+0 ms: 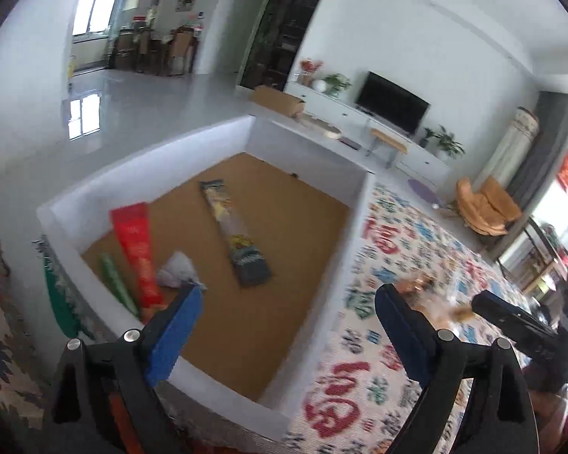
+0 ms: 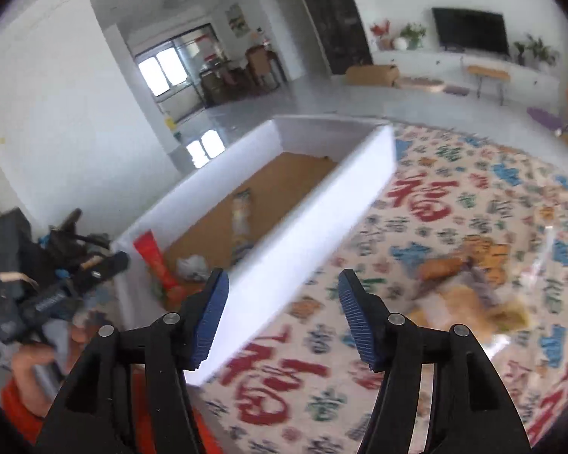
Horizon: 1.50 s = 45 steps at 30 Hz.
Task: Organize snacks
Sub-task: 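Carry both snacks over the white box and open both tools, then bring both tools back over the remaining snacks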
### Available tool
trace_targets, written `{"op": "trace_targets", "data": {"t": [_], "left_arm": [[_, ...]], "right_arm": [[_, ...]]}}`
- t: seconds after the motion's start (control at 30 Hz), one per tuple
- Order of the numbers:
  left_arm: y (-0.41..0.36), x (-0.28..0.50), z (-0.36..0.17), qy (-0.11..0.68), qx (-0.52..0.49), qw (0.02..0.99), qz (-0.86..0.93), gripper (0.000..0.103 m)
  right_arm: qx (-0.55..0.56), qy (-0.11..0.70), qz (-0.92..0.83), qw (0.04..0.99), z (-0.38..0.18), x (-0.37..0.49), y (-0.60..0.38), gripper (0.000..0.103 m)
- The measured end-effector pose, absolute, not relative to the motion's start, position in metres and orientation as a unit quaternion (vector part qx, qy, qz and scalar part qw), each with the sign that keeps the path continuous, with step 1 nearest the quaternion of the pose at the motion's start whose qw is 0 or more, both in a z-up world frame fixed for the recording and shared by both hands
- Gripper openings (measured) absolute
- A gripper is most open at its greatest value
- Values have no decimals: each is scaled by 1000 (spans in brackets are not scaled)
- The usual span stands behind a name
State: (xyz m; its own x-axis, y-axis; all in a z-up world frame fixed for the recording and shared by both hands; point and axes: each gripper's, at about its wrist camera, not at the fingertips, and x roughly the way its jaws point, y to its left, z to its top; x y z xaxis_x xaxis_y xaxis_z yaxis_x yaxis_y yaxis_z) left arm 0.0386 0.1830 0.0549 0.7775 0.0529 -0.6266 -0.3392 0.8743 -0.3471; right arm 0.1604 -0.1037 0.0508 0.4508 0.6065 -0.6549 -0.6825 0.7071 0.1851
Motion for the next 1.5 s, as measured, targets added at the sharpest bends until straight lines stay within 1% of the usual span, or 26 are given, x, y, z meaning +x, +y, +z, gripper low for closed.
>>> {"op": "trace_targets", "data": {"t": [0.03,0.1,0.17,0.27,0.37,0.47,0.6,0.63,0.67,0.7,0.83,0.97,1.03,1.27,1.5], "left_arm": [[157,41,56,318,-216,920,73,98],[114,46,55,325,-193,925,23,101],[67,58,46,350,-166,921,-33,101],[12,78,15,396,-127,907,-70,101],[-16,101,-19,429,-94,897,-58,101],[-18,112,-41,438,-67,896,-26,101],[-6,106,-55,428,-47,902,11,101],[-4,103,-60,429,-45,902,15,101],[0,101,-66,436,-47,899,20,101],[3,102,-70,444,-53,894,21,101],[8,106,-72,443,-68,894,21,101],[13,115,-86,470,-83,878,22,101],[14,115,-86,469,-87,879,24,101],[2,117,-91,482,-43,874,36,102],[3,117,-91,483,-40,874,38,103]], "right_arm": [[-67,349,349,867,49,158,-128,66],[-80,340,285,893,39,150,-175,68],[-60,347,218,910,28,145,-228,70],[-46,378,114,918,-2,143,-287,70],[-38,418,55,906,-32,148,-326,70],[-49,426,32,903,-43,158,-341,70],[-77,424,40,901,-51,165,-339,70],[-81,420,43,903,-59,165,-338,71],[-87,414,40,905,-59,164,-335,74],[-92,412,39,906,-58,165,-333,74],[-87,415,39,905,-61,168,-336,77],[-71,419,44,904,-64,172,-341,78],[-75,419,39,904,-65,173,-340,79],[-73,419,37,904,-65,174,-342,81],[-73,419,37,904,-65,174,-342,81]]}}
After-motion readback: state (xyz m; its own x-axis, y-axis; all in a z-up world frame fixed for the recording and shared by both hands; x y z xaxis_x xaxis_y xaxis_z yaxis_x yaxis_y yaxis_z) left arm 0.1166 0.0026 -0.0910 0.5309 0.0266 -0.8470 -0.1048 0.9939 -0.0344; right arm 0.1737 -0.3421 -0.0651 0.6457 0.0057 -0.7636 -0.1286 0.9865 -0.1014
